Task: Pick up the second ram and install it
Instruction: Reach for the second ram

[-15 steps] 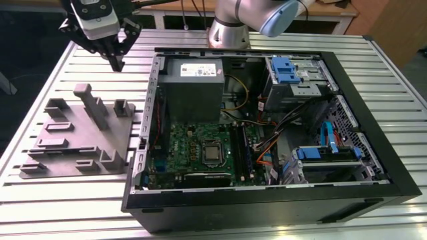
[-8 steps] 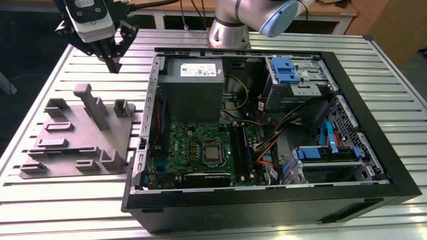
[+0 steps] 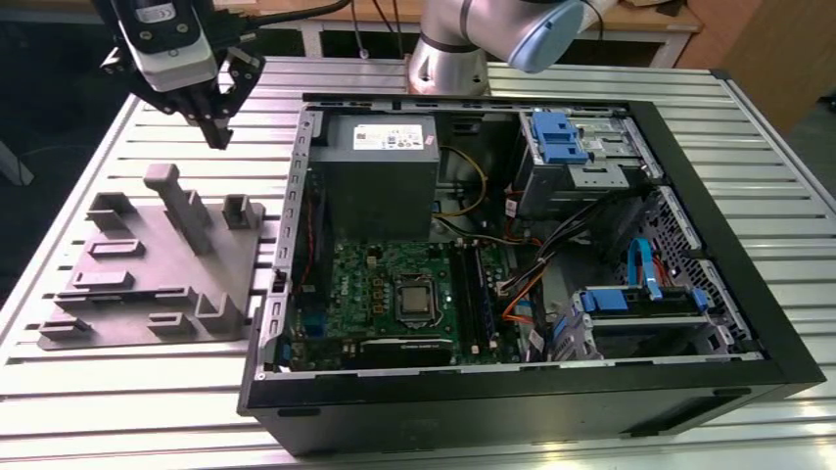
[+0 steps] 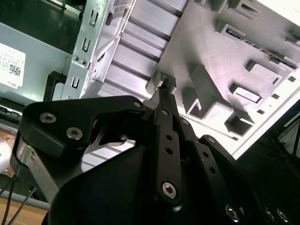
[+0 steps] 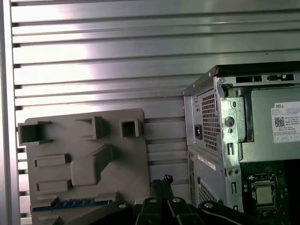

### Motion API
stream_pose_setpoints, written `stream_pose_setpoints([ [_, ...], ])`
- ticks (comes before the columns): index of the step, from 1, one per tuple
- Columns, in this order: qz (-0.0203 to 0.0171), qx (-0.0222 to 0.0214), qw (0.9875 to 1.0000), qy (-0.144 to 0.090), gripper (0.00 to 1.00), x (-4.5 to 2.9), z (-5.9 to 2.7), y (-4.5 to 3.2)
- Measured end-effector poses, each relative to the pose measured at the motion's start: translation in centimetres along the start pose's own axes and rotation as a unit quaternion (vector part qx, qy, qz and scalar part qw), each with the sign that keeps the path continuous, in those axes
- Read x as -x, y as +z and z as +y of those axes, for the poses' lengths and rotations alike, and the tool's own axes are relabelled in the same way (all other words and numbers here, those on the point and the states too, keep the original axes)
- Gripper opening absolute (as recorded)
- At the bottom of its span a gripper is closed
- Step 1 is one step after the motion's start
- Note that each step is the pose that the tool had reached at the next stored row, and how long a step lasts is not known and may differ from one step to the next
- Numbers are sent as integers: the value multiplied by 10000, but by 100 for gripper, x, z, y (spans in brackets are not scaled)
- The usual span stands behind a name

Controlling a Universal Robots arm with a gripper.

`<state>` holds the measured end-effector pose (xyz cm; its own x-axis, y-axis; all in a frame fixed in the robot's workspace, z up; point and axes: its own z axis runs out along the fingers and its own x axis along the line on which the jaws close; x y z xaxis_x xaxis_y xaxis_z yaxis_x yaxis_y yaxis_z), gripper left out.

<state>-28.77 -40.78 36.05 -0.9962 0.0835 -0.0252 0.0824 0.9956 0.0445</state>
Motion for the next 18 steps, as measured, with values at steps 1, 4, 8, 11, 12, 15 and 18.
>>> stream_pose_setpoints([
  [1, 0, 0, 10000, 0, 10, -8, -7, 4],
  [4, 0, -1, 10000, 3, 10, -35, -33, 17],
  [8, 0, 0, 10000, 3, 10, -78, -71, 35],
  [11, -1, 0, 10000, 4, 10, -114, -99, 47],
  [12, 0, -1, 10000, 5, 10, -128, -106, 51],
  [15, 0, 0, 10000, 5, 10, -156, -126, 64],
  [18, 0, 0, 10000, 6, 10, -188, -147, 76],
])
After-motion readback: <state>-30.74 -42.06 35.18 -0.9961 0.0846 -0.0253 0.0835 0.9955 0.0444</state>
